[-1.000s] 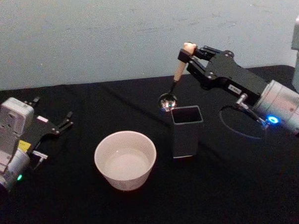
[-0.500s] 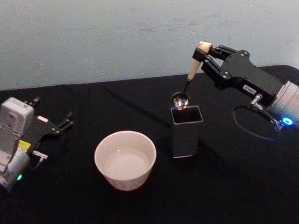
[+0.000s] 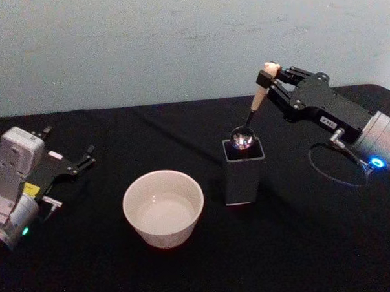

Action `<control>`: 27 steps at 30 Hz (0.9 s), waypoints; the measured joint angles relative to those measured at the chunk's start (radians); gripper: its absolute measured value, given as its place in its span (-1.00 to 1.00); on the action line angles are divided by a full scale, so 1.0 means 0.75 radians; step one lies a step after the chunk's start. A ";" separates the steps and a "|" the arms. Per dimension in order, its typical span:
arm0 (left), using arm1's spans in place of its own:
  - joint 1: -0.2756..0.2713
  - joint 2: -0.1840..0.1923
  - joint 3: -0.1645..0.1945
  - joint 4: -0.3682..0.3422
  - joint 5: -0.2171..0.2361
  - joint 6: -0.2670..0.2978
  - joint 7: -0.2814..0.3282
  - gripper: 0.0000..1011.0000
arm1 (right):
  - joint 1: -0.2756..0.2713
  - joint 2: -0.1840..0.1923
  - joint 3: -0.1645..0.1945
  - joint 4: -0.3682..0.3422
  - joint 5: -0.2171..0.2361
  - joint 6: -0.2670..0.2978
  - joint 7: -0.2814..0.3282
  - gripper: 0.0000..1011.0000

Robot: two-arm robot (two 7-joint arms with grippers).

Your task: Pick up the stirring spoon with one hand, stir inside the cup, then place it back in its original position.

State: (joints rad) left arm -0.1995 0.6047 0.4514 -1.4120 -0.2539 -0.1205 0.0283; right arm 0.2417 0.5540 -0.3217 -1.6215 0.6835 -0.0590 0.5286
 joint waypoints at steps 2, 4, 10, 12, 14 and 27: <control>0.000 0.000 0.000 0.000 0.000 0.000 0.000 0.98 | 0.001 -0.003 -0.004 0.010 -0.008 0.004 -0.002 -0.55; 0.000 0.000 0.000 0.000 0.000 0.000 0.000 0.98 | 0.004 -0.006 -0.008 0.020 -0.015 0.007 -0.004 -0.55; 0.000 0.000 0.000 0.000 0.000 0.000 0.000 0.98 | 0.010 -0.014 -0.017 0.038 -0.030 0.014 -0.005 -0.55; 0.000 0.000 0.000 0.000 0.000 0.000 0.000 0.98 | 0.013 -0.016 -0.020 0.045 -0.036 0.017 -0.005 -0.55; 0.000 0.000 0.000 0.000 0.000 0.000 0.000 0.98 | 0.014 -0.017 -0.024 0.049 -0.042 0.018 -0.004 -0.55; 0.000 0.000 0.000 0.000 0.000 0.000 0.000 0.98 | 0.030 -0.024 -0.066 0.103 -0.105 0.036 0.007 -0.55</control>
State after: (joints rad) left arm -0.1995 0.6047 0.4514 -1.4120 -0.2539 -0.1205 0.0283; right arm 0.2642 0.5362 -0.3712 -1.5442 0.6046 -0.0318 0.5336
